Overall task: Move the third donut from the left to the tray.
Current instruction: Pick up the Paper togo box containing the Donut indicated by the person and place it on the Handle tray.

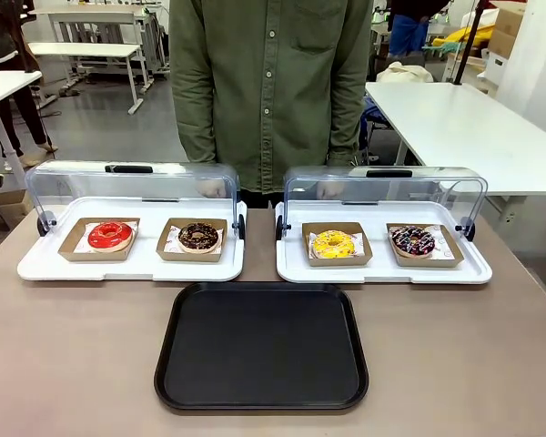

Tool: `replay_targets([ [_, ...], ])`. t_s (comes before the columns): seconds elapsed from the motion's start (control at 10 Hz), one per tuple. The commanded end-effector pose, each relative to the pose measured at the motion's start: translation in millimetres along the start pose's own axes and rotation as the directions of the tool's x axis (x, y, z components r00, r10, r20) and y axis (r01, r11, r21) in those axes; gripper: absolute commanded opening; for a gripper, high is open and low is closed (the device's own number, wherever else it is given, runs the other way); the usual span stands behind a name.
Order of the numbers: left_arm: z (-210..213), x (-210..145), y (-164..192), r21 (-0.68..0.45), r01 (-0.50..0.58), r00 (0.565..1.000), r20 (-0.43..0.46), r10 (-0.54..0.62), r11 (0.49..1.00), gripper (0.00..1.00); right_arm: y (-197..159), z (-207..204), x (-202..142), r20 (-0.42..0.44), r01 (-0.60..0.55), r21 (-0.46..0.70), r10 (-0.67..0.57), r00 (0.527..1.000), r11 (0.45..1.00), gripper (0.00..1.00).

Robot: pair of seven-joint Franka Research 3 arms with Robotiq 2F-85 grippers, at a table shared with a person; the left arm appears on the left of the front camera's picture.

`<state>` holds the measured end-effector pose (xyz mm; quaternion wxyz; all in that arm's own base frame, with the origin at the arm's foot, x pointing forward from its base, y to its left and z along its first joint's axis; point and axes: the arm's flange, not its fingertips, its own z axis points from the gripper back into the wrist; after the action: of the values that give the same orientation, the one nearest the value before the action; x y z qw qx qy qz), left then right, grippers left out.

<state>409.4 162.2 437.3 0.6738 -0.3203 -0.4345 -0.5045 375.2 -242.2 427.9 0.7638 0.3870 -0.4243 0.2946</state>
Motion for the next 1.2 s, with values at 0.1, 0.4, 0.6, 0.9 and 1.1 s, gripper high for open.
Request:
replay_targets([
  [0.1,2.1,5.0,3.4,-0.003,0.009,1.000,-0.009,-0.009,1.000,1.00,4.9,0.4,-3.6,0.008,-0.013,0.020,0.013,1.000,1.000,1.00],
  [0.4,2.1,5.0,3.4,-0.003,0.009,1.000,-0.009,-0.009,1.000,1.00,4.9,0.4,-3.6,0.008,-0.013,0.020,0.013,1.000,1.000,1.00],
  [0.6,2.1,5.0,3.4,-0.003,0.009,1.000,-0.009,-0.009,1.000,1.00,4.9,0.4,-3.6,0.008,-0.013,0.020,0.013,1.000,1.000,1.00],
  [0.9,2.1,5.0,3.4,-0.003,0.009,1.000,-0.009,-0.009,1.000,1.00,4.9,0.4,-3.6,0.008,-0.013,0.020,0.013,1.000,1.000,1.00],
  [1.1,2.1,5.0,3.4,-0.003,0.009,1.000,-0.009,-0.009,1.000,1.00,4.9,0.4,-3.6,0.008,-0.013,0.020,0.013,1.000,1.000,1.00],
])
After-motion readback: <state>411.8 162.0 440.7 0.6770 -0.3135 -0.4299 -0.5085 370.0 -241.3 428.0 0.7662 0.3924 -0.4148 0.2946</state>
